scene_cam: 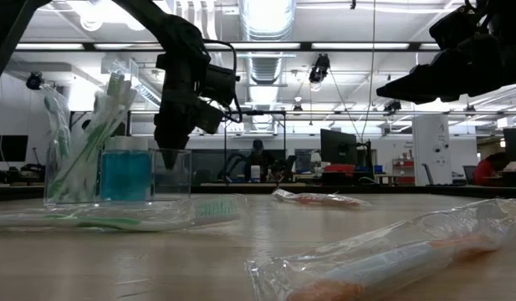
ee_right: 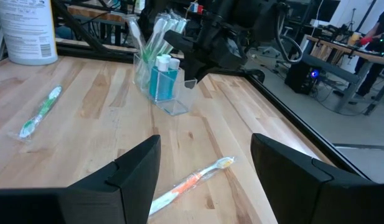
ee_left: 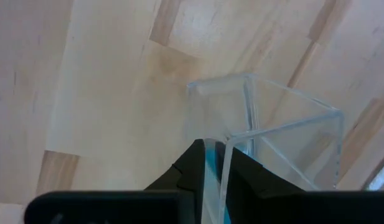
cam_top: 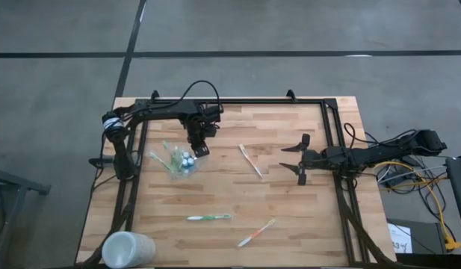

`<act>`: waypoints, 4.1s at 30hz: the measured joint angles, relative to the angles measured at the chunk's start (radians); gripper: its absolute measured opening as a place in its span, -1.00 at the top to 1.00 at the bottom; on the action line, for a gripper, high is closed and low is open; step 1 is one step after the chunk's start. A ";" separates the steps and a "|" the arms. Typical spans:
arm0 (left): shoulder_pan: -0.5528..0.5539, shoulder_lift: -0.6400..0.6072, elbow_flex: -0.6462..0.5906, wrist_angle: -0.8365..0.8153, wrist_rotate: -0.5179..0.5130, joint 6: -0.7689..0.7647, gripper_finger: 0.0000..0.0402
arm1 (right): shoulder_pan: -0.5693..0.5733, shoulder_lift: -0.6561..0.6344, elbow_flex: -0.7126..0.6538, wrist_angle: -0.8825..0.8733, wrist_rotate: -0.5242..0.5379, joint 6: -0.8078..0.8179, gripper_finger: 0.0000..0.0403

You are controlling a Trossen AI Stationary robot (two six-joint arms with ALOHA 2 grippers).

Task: Pick & Place toothbrushing station
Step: Adjust the transparent organizer on the table, then put the green toothbrush into the transparent organizer

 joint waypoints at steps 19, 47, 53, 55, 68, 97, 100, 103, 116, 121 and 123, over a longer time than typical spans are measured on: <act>0.013 -0.171 0.031 -0.049 -0.121 -0.147 0.44 | 0.000 0.000 0.000 0.000 0.000 0.000 -0.21; -0.537 -0.378 0.202 -0.034 -0.651 -0.688 0.44 | 0.000 0.000 0.000 0.000 0.000 0.000 -0.21; -0.683 -0.327 0.180 -0.019 -0.651 -0.714 0.44 | 0.000 0.000 0.000 0.000 0.000 0.000 -0.21; -0.743 -0.309 0.179 0.000 -0.653 -0.743 0.44 | 0.000 0.000 0.000 0.000 0.000 0.000 -0.21; -0.985 -0.143 0.179 0.180 -0.723 -0.919 0.44 | 0.000 0.000 0.000 0.000 0.000 0.000 -0.21; -0.979 0.183 0.176 0.362 -0.705 -0.881 0.44 | 0.000 0.000 0.000 0.000 0.000 0.000 -0.21; -0.973 0.188 0.145 0.432 -0.648 -0.834 0.44 | 0.000 0.000 0.000 0.000 0.000 0.000 -0.21; -0.962 0.190 0.103 0.513 -0.573 -0.817 0.44 | 0.000 0.000 0.000 0.000 0.000 0.000 -0.21; -0.933 0.190 0.021 0.631 -0.502 -0.783 0.44 | 0.000 0.000 0.000 0.000 0.000 0.000 -0.21; -0.922 0.190 0.006 0.634 -0.469 -0.789 0.44 | 0.000 0.000 0.000 0.000 0.000 0.000 -0.21; -0.921 0.190 0.007 0.635 -0.465 -0.789 0.46 | 0.000 0.000 0.000 0.000 0.000 0.000 -0.21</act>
